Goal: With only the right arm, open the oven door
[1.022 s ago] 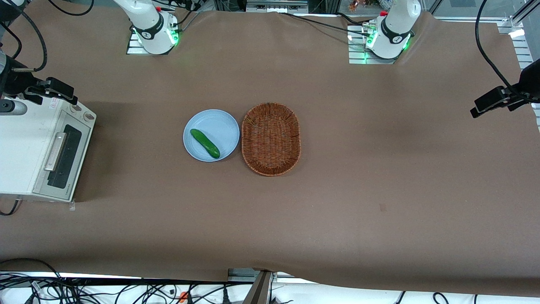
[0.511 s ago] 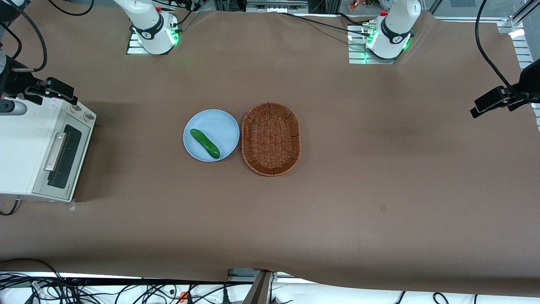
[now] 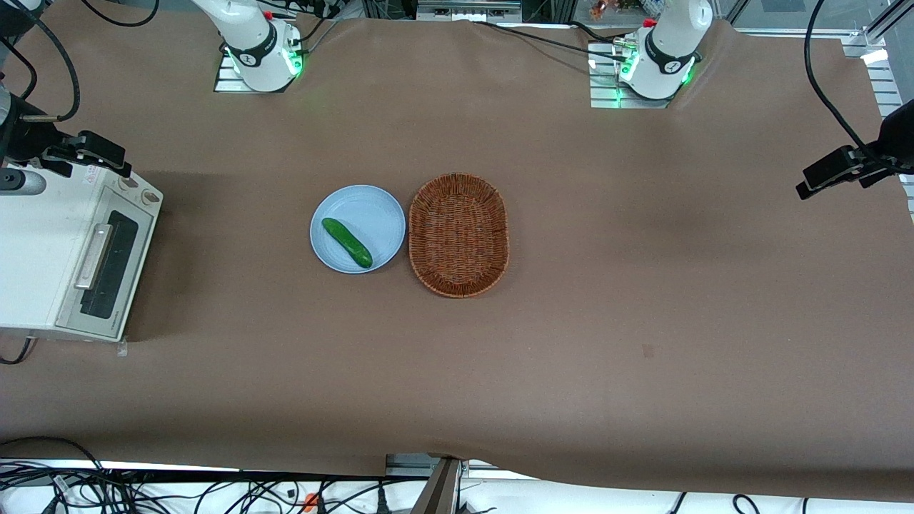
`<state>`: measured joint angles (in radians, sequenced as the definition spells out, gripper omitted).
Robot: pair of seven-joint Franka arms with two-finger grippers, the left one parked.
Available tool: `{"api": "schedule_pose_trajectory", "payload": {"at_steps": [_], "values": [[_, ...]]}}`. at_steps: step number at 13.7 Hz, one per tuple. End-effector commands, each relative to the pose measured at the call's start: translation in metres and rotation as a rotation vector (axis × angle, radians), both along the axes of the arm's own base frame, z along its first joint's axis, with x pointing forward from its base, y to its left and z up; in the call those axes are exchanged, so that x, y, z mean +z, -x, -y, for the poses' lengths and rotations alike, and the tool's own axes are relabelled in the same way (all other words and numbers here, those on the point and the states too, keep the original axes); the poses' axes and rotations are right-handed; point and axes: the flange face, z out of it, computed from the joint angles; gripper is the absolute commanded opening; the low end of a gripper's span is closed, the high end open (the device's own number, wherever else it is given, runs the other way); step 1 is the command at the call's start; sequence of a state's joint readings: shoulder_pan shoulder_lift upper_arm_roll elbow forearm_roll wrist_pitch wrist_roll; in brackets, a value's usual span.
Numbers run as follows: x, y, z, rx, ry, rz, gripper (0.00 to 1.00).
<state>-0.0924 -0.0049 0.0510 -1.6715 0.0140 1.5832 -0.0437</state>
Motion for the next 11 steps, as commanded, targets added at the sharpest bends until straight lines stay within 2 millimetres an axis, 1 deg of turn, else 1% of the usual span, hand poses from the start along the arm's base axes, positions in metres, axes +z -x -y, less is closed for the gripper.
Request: {"api": "schedule_pose_trajectory", "payload": {"at_steps": [1, 11], "values": [[0.0035, -0.0008, 0.0, -0.001, -0.01, -0.005, 1.0], [-0.0025, 0.0012, -0.002, 0.005, 0.011, -0.029, 1.0]]}}
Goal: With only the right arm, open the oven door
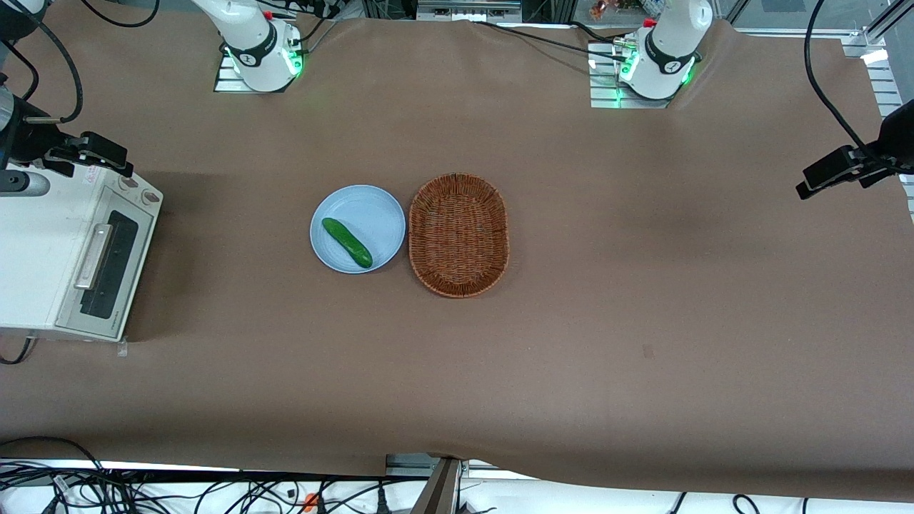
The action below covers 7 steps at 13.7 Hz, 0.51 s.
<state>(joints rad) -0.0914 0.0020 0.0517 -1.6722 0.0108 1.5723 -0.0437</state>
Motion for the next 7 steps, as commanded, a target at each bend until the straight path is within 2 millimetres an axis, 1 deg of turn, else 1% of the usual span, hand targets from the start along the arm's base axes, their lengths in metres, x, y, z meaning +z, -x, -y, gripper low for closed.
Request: {"api": "schedule_pose_trajectory", "payload": {"at_steps": [1, 2, 3, 4, 7], "values": [[0.0024, 0.0012, -0.0008, 0.003, 0.007, -0.01, 0.93], [0.0014, 0.0003, -0.0007, 0.009, 0.006, -0.012, 0.43], [0.0007, 0.0008, 0.0001, 0.009, 0.006, -0.019, 0.13], [0.0009, 0.0014, 0.0001, 0.011, 0.005, -0.024, 0.0], [-0.0001, 0.0007, 0.0002, 0.012, 0.005, -0.027, 0.0]]}}
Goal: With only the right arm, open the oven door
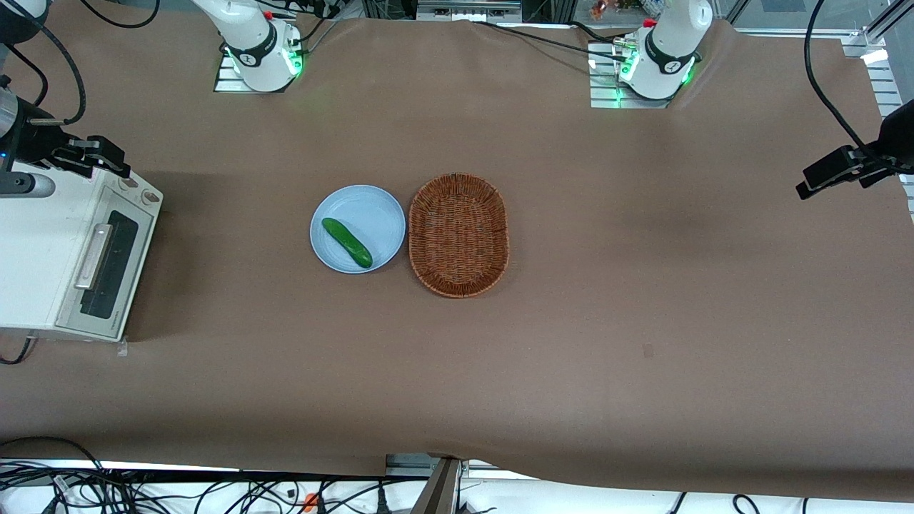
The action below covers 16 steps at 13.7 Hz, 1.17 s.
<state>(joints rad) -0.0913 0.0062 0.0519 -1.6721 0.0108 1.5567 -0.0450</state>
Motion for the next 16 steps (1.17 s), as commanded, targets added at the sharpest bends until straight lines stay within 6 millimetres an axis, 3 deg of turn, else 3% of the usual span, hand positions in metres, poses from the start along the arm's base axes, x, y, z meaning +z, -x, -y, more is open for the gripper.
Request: {"api": "schedule_pose_trajectory", "payload": {"at_steps": [1, 6, 8, 10, 14, 16], "values": [[0.003, 0.0, 0.0, 0.011, 0.006, -0.009, 0.0], [0.002, 0.001, 0.002, 0.01, 0.012, -0.014, 0.0], [0.002, 0.0, 0.0, 0.028, 0.098, -0.015, 0.0], [-0.011, -0.008, 0.0, 0.031, 0.228, -0.028, 0.0], [-0.065, -0.038, 0.009, 0.039, 0.421, -0.007, 0.0], [-0.104, -0.051, 0.0, 0.04, 0.474, 0.025, 0.0]]}}
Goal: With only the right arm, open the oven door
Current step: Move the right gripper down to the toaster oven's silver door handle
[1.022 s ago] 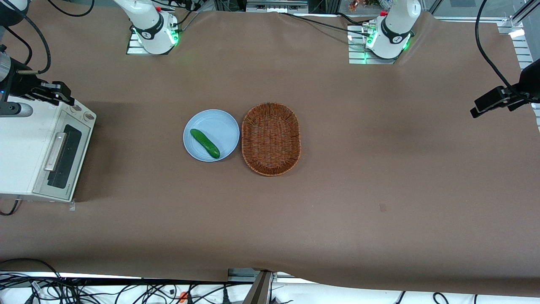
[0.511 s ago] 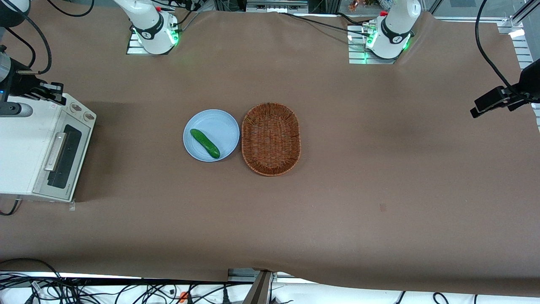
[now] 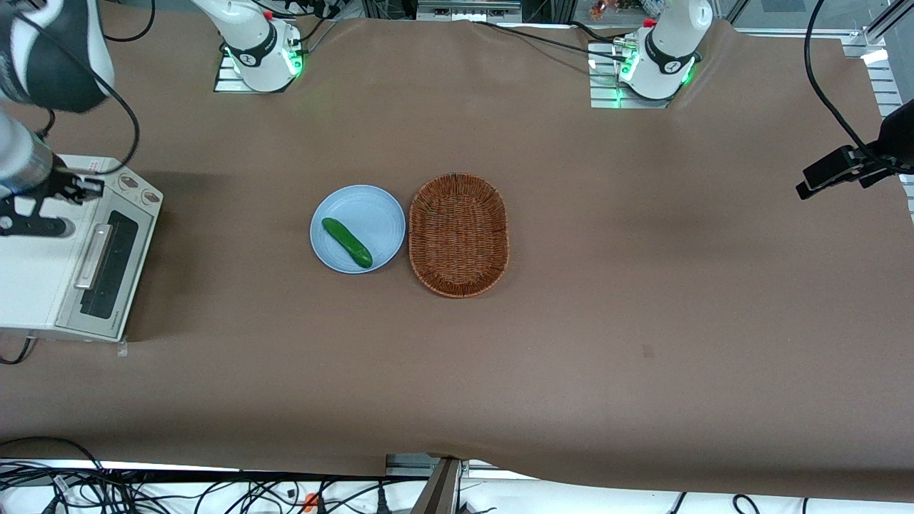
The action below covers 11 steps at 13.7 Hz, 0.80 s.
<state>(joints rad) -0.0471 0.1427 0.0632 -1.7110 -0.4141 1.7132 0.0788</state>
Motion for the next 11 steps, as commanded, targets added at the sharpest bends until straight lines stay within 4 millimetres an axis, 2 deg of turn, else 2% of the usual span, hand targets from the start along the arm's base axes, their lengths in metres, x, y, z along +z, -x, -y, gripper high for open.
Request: {"api": "schedule_pose_trajectory", "payload": {"at_steps": [1, 3, 6, 10, 11], "values": [[-0.046, -0.009, -0.01, -0.006, 0.117, 0.049, 0.0], [-0.076, -0.009, -0.011, -0.065, 0.202, 0.089, 0.0], [-0.09, -0.013, -0.009, -0.045, 0.256, 0.102, 0.0], [-0.137, -0.018, 0.001, -0.068, 0.358, 0.143, 0.0], [-0.142, -0.016, 0.001, -0.075, 0.377, 0.165, 0.0]]}}
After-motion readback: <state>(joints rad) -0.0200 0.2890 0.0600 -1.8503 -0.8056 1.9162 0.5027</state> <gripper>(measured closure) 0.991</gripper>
